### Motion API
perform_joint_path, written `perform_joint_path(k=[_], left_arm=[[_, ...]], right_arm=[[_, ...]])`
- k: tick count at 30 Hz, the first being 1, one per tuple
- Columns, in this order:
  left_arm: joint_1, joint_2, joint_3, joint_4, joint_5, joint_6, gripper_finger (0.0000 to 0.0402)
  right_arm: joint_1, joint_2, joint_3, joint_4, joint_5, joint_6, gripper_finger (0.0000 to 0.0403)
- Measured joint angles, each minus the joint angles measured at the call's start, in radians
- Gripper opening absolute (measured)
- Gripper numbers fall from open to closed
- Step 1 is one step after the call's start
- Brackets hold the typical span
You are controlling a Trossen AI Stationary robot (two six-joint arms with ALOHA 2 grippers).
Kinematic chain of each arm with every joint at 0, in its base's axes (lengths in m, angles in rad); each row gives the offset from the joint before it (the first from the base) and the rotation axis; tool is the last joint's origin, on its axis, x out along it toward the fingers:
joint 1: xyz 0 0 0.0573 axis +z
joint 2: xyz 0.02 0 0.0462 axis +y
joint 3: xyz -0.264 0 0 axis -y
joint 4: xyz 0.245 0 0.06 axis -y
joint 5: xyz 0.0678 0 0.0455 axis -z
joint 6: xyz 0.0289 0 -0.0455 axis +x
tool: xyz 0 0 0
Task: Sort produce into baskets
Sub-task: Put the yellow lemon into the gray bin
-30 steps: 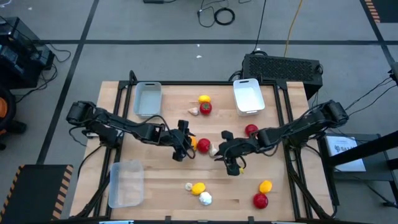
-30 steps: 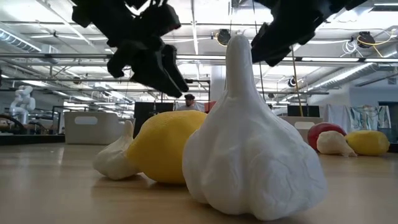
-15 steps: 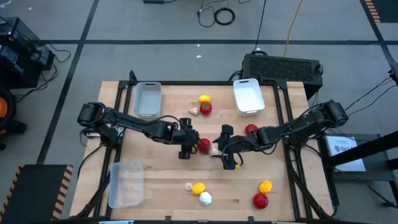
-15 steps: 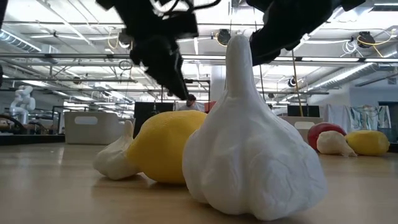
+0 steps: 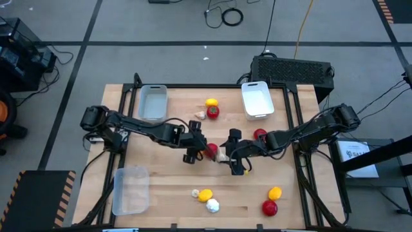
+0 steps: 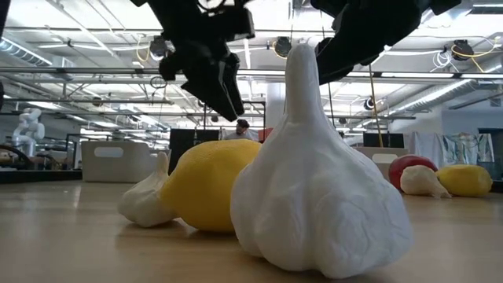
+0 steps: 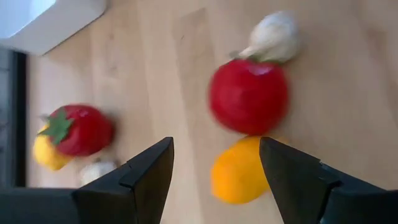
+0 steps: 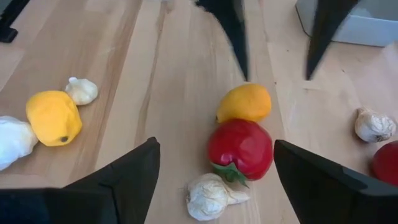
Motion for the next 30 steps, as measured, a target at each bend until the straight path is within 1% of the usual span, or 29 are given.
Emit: perform_joint_path(k=[2,4,6,13,15,17,18,20,25,30], left_arm=[[0.011,0.000,0.000,-0.029,0.018,-0.004,0.0250],[0.018,0.000,0.000,-0.066,0.079,-0.024,0.0257],[0.025,0.000,0.000,-0.087,0.117,-0.028,0.0268],[0.026,0.000,0.000,-0.053,0.108,-0.013,0.0315],[0.035,0.005,0.000,-0.055,0.154,-0.060,0.0326],[0.054,0.017,0.000,-0.066,0.235,-0.077,0.0334],[0.062,0.025,0.000,-0.072,0.266,-0.072,0.0335],[0.070,0.036,0.000,-0.064,0.285,-0.039,0.0336],[0.084,0.092,0.000,-0.065,0.295,0.050,0.0337],[0.084,0.142,0.000,-0.033,0.305,0.106,0.0337]], right_arm=[[-0.003,0.000,0.000,-0.001,0.000,0.000,0.0302],[-0.008,0.000,0.000,-0.002,0.000,-0.001,0.0302],[-0.013,0.000,0.000,-0.001,0.000,-0.003,0.0302],[-0.033,0.000,0.000,-0.002,-0.001,-0.003,0.0302],[-0.036,0.000,0.000,-0.003,-0.001,-0.003,0.0302],[-0.041,0.000,0.000,-0.004,-0.001,-0.003,0.0302],[-0.042,0.000,0.000,-0.008,-0.001,-0.003,0.0302],[-0.047,0.000,0.000,-0.018,-0.003,-0.003,0.0302],[-0.049,0.000,0.000,-0.037,-0.004,0.002,0.0302],[-0.049,-0.001,0.000,-0.037,-0.004,0.003,0.0302]])
